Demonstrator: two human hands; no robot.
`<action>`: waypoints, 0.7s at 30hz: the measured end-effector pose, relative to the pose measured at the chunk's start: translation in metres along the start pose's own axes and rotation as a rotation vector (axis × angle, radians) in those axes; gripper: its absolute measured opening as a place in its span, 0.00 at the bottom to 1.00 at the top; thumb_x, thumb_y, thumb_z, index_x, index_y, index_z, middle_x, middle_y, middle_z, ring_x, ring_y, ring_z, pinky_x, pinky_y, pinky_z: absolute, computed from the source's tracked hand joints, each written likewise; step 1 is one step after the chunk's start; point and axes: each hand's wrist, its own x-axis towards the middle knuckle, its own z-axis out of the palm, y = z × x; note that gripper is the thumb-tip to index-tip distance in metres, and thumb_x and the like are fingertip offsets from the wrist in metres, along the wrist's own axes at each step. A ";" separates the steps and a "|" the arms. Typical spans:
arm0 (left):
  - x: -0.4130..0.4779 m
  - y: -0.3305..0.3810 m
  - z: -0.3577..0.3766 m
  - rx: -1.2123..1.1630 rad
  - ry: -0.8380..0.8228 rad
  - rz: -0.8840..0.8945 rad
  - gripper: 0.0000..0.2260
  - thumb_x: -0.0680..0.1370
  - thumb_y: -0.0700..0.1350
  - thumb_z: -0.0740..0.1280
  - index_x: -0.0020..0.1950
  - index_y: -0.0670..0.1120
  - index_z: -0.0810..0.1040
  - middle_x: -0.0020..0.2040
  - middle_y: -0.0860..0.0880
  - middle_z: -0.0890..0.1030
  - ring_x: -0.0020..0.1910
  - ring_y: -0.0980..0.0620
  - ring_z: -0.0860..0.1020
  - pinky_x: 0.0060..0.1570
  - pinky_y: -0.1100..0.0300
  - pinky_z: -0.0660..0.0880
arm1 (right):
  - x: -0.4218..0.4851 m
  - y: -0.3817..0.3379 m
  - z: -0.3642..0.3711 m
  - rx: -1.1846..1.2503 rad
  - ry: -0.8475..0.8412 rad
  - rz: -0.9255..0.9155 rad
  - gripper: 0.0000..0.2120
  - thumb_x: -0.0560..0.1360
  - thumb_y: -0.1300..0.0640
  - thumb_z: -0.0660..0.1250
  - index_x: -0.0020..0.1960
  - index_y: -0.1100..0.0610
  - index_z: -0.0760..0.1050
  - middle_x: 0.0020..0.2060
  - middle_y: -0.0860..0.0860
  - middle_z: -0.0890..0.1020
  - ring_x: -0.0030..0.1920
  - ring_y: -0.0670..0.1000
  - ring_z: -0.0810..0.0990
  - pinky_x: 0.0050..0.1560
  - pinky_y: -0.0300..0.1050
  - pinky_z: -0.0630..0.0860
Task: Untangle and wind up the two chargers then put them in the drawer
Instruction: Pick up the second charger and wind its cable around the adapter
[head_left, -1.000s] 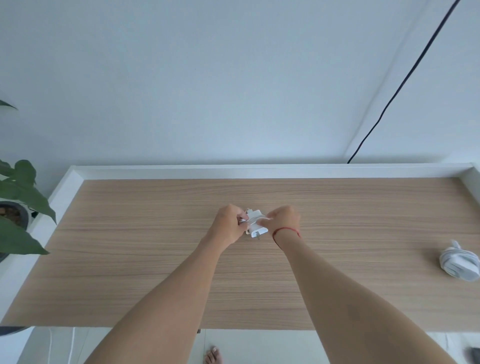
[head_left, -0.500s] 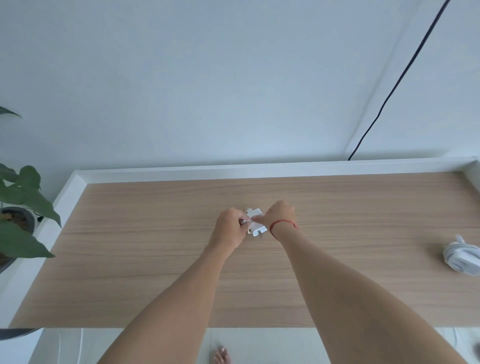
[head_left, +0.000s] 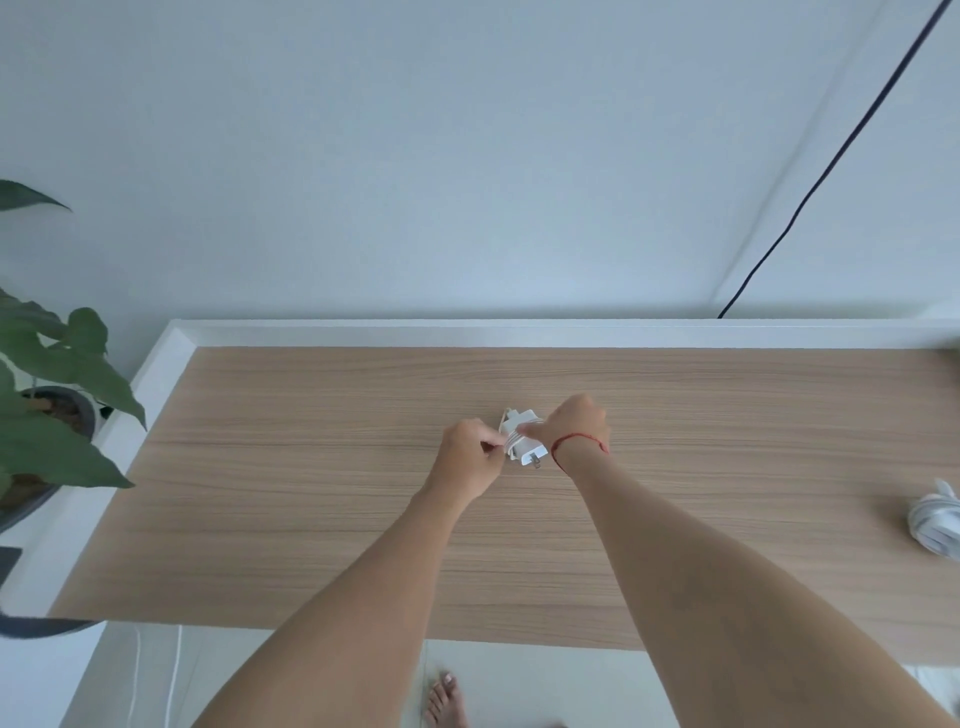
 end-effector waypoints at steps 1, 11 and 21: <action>0.001 -0.002 -0.003 -0.004 -0.019 -0.011 0.07 0.75 0.36 0.69 0.50 0.40 0.85 0.44 0.45 0.84 0.41 0.52 0.80 0.39 0.72 0.73 | 0.000 0.000 0.000 -0.003 0.002 0.002 0.17 0.64 0.51 0.80 0.43 0.59 0.77 0.38 0.52 0.79 0.37 0.53 0.77 0.28 0.38 0.66; 0.010 -0.004 0.016 -0.076 0.122 -0.160 0.06 0.74 0.35 0.70 0.48 0.40 0.86 0.45 0.45 0.86 0.43 0.52 0.82 0.44 0.66 0.76 | 0.006 0.007 0.003 -0.030 0.007 -0.024 0.23 0.66 0.51 0.78 0.30 0.56 0.63 0.27 0.50 0.69 0.27 0.50 0.67 0.24 0.39 0.58; 0.017 0.000 0.016 0.032 0.105 -0.156 0.09 0.77 0.36 0.65 0.49 0.41 0.85 0.42 0.45 0.85 0.40 0.52 0.78 0.42 0.61 0.73 | 0.002 0.008 0.004 0.002 0.007 -0.013 0.23 0.66 0.51 0.77 0.30 0.55 0.63 0.28 0.50 0.68 0.29 0.52 0.68 0.25 0.39 0.58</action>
